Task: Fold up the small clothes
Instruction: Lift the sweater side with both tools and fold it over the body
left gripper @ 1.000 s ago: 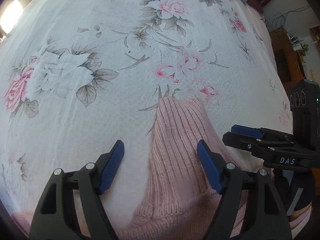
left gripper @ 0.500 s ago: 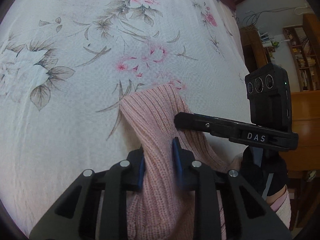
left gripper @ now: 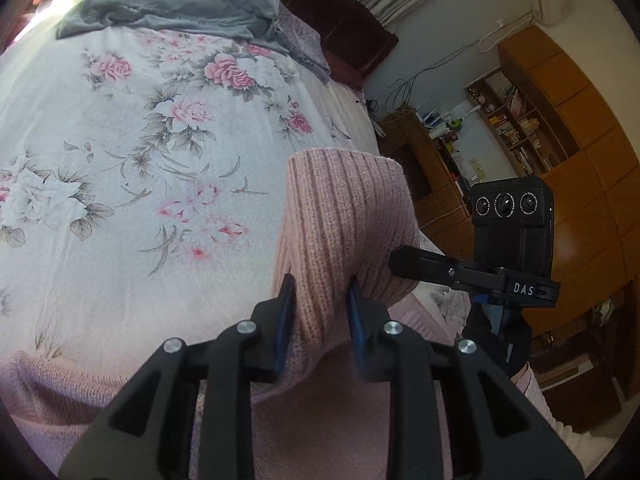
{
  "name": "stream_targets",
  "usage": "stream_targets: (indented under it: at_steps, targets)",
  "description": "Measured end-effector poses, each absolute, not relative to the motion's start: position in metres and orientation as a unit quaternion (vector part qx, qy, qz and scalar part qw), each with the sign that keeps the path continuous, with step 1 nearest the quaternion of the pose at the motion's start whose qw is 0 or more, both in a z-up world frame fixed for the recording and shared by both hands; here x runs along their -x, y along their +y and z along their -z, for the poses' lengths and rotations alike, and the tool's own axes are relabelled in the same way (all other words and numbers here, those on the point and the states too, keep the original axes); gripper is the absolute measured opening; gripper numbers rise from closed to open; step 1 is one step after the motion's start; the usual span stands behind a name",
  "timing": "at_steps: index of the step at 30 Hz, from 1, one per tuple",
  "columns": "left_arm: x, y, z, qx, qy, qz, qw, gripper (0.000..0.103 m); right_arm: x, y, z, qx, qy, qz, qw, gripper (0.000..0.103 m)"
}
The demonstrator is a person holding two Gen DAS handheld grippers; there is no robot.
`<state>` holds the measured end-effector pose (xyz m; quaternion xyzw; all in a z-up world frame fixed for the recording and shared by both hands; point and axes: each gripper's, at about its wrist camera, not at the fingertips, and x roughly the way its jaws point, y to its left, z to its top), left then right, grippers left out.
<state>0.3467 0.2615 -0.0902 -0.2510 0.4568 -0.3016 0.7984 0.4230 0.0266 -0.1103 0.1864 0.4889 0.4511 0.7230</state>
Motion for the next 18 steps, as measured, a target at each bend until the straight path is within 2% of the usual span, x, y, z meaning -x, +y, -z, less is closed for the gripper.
stream_targets:
  at_steps: [7, 9, 10, 12, 15, 18]
  targets:
    - [-0.259, 0.251, 0.066, 0.172, 0.411, 0.343, 0.827, 0.046, -0.322, 0.026, 0.094, -0.080, 0.478, -0.466, 0.740, 0.008]
    - [-0.238, 0.241, 0.075, 0.137, 0.423, 0.352, 0.823, 0.050, -0.299, 0.030, 0.108, -0.033, 0.497, -0.457, 0.737, 0.011]
    - [-0.229, 0.238, 0.082, 0.119, 0.435, 0.354, 0.820, 0.052, -0.290, 0.032, 0.118, -0.010, 0.510, -0.450, 0.733, 0.015]
    - [-0.216, 0.231, 0.101, 0.093, 0.466, 0.348, 0.808, 0.052, -0.276, 0.029, 0.137, 0.009, 0.537, -0.443, 0.718, 0.022]
    - [-0.202, 0.232, 0.122, 0.081, 0.498, 0.338, 0.794, 0.052, -0.266, 0.014, 0.142, 0.002, 0.550, -0.434, 0.714, 0.023]
    - [-0.196, 0.240, 0.113, 0.100, 0.485, 0.348, 0.796, 0.052, -0.272, -0.003, 0.120, -0.032, 0.532, -0.426, 0.731, 0.023]
